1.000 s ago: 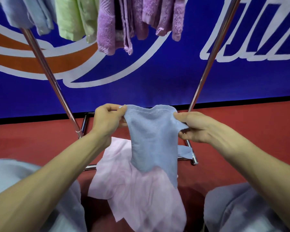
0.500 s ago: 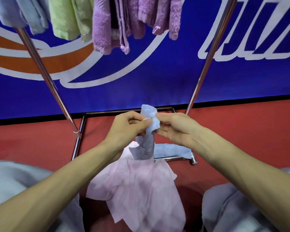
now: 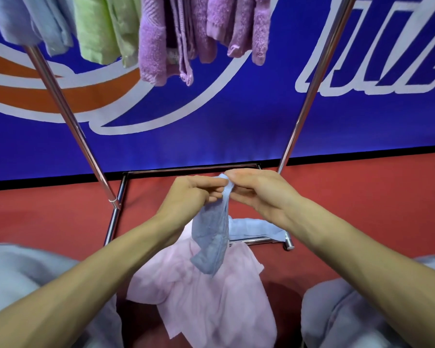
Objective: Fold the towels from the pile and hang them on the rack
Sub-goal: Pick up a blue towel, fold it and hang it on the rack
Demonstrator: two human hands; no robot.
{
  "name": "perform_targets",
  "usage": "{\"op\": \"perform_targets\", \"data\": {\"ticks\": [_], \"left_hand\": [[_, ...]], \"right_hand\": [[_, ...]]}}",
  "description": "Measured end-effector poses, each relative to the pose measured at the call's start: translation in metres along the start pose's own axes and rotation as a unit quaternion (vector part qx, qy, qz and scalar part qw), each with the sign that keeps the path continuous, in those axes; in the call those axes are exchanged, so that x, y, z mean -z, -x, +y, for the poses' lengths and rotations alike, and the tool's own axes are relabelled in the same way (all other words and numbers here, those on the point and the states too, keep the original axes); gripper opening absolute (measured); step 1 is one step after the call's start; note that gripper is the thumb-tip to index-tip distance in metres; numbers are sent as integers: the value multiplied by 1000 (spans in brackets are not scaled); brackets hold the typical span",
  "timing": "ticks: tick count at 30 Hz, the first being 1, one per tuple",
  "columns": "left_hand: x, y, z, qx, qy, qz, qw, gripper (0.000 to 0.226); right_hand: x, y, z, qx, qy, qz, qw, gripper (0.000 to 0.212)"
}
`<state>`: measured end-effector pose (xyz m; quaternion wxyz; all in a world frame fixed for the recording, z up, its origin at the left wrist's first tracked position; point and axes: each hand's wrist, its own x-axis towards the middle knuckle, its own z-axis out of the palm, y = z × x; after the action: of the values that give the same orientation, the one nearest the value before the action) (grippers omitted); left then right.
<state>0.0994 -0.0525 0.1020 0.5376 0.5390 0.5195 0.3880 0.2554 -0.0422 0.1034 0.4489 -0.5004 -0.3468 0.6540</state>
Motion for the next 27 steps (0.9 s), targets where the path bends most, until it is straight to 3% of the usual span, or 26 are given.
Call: {"op": "perform_targets", "data": {"ticks": [4,7,10,12,15,18,20,22,27], "left_hand": [[-1,5,3,-22,-5,-24,999,62],[1,2,1,-21,-14,-15,1000,57],[5,-6,-3,-7,-16,42,999,42],[12,-12,-6,-25,-122,49,991,42],[18,-16,-10,-66,-321,-10,945,74],[20,-20,-13,-77,-373,-50,923,87],[23,-25,-16,-101,-404,-56,908,68],[25,-27,-16,-115,-425,-37,897,28],[32,-26,-8,-138,-422,24,895,24]], "right_hand": [[-1,1,-1,42,95,38,994,23],[-2,-1,-6,72,172,49,981,18],[1,-2,-12,136,316,55,938,26],[2,-1,-16,172,390,48,903,27],[2,1,-19,204,429,26,879,25],[2,4,-22,226,446,8,866,25],[3,5,-24,232,449,-1,863,27],[5,5,-24,237,461,3,855,28],[14,3,-27,275,544,30,792,25]]}}
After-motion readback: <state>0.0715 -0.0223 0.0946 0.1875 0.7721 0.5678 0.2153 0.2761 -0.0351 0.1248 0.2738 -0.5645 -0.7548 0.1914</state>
